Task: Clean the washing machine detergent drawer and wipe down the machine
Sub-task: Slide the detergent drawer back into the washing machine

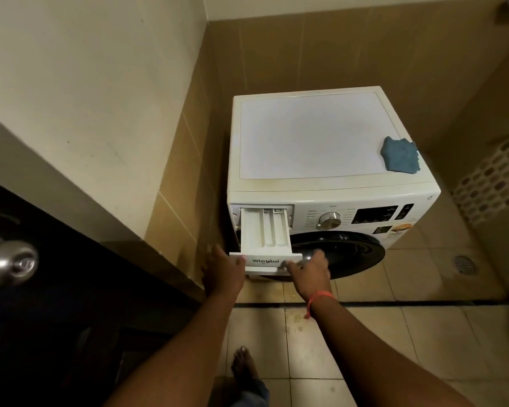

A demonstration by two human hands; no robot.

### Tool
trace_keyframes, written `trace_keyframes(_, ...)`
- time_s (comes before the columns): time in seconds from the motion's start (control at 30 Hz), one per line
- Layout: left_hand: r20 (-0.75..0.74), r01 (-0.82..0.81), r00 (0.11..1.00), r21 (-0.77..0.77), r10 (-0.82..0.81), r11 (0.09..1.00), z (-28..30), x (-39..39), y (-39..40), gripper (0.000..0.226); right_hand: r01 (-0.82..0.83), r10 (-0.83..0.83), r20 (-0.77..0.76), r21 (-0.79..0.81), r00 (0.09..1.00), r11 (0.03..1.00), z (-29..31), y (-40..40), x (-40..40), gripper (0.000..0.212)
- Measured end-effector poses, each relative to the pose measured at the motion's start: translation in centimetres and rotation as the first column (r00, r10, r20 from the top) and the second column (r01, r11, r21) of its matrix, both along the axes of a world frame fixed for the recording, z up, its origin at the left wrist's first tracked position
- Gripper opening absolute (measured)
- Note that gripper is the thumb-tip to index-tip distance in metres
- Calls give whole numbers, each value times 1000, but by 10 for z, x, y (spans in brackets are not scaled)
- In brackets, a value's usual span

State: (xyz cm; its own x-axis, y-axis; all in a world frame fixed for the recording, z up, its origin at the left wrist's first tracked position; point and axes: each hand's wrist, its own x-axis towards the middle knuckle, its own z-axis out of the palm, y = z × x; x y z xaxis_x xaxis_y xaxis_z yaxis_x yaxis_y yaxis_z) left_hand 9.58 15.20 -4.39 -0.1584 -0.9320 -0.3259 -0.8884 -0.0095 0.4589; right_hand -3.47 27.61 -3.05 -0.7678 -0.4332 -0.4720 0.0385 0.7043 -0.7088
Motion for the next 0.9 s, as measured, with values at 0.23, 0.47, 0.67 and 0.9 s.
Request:
trace_keyframes(0.23, 387, 494, 845, -303, -368, 815, 13, 9, -12, 96, -384, 624, -588, 492, 515, 781, 0, 1, -30, 101)
trace_keyframes(0.47, 463, 616, 764, -316, -449, 722, 11, -12, -73, 112, -440, 724, -547, 574, 421, 690, 3, -50, -67, 116)
trace_keyframes(0.67, 416, 628, 768, -343, -486, 699, 10, -58, -123, 105, -385, 698, -572, 583, 431, 716, 3, -109, -103, 113)
trace_keyframes(0.9, 436, 731, 679, -319, -591, 603, 13, -84, -173, 112, -404, 785, -508, 674, 354, 618, 4, -156, -125, 108)
